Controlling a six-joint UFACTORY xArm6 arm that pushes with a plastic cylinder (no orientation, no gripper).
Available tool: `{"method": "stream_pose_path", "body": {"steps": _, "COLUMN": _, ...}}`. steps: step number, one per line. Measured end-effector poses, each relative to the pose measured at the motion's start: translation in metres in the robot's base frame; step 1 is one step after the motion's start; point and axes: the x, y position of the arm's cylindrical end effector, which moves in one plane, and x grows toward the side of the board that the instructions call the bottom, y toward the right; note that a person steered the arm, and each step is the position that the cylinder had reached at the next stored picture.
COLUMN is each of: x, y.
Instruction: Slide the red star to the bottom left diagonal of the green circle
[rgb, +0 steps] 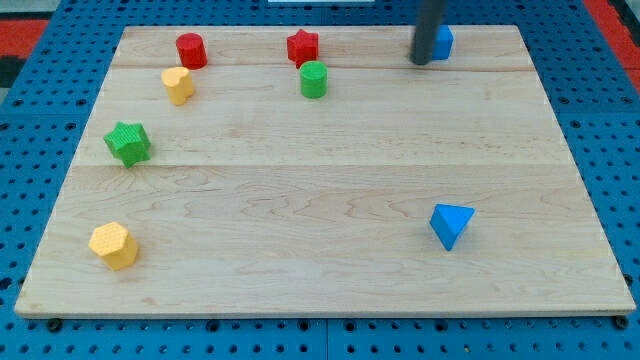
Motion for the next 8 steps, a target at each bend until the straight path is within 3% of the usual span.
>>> {"method": "stream_pose_path", "body": {"steps": 1, "x": 0.0, "y": -0.055}}
{"method": "stream_pose_path", "body": {"steps": 2, "x": -0.015, "y": -0.059}}
{"method": "stream_pose_path", "body": {"steps": 6, "x": -0.035, "y": -0.282}}
{"method": "stream_pose_path", "body": {"steps": 8, "x": -0.035, "y": -0.322}}
